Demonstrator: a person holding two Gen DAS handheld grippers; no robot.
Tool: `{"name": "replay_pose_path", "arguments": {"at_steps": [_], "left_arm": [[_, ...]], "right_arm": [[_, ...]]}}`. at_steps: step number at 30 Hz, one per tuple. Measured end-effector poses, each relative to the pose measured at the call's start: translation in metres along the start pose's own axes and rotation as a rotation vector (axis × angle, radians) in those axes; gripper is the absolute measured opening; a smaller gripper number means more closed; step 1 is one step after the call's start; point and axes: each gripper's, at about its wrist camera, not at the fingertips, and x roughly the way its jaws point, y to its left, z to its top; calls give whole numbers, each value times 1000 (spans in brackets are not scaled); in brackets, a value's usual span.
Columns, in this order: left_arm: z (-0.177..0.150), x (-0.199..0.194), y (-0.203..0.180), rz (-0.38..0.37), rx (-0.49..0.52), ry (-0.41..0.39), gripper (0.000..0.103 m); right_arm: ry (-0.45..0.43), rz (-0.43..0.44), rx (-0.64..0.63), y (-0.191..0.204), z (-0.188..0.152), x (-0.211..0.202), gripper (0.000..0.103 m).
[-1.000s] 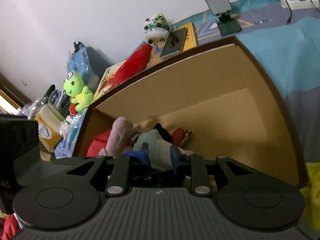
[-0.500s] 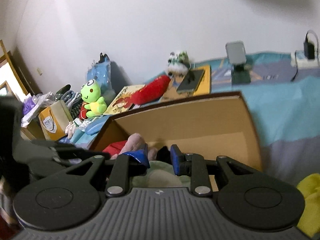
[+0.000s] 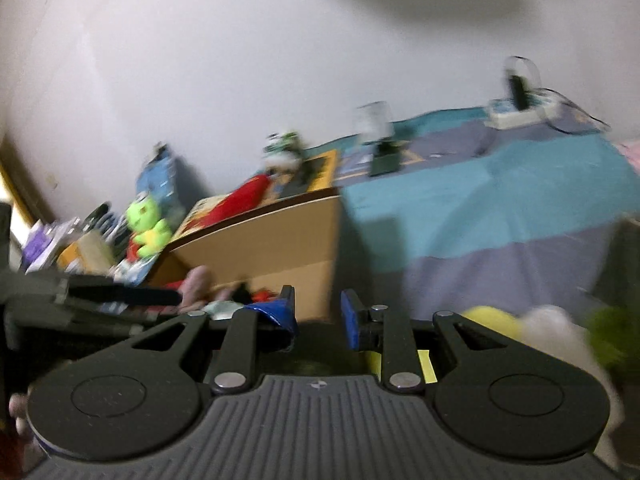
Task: Organize soft objects
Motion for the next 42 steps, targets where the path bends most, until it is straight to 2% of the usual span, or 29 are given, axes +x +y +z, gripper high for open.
{"name": "replay_pose_path", "arguments": {"at_steps": [6,12,15,20,22,24,26,30,35,40,42], "left_arm": [[1,26,-78,-133,89,-5,54],[2,51,-145,-247,170,-23,54],[2,65,-168,-297,172,-5,54],[4,81,-194,-365,178,2,54],[9,87,-203,-387,177,-16,54],[16,94,-211,-417,172,-32,54],[24,108,-221,-448,177,-25,54],[29,148,-235,-393,191,38,54],[29,188,-235,-386,155,127,54],[26,201,-236,-402,130,138,53],[25,200,-236,-415,123,130,40]], "right_arm": [[-24,-187,83,-70,-4,-15,8],[4,-312,109,-127,-14,-26,8],[31,-349,130,-152,-20,-30,7],[75,-361,137,-178,-25,-35,7],[84,-336,175,-188,-25,-37,7],[95,-267,239,-198,-25,-41,7],[105,-249,273,-205,-23,-43,8],[124,-190,314,-218,-19,-46,8],[147,-109,366,-229,-22,-46,8],[168,-66,357,-230,-21,-35,8],[185,-41,352,-228,-21,-30,9]]}}
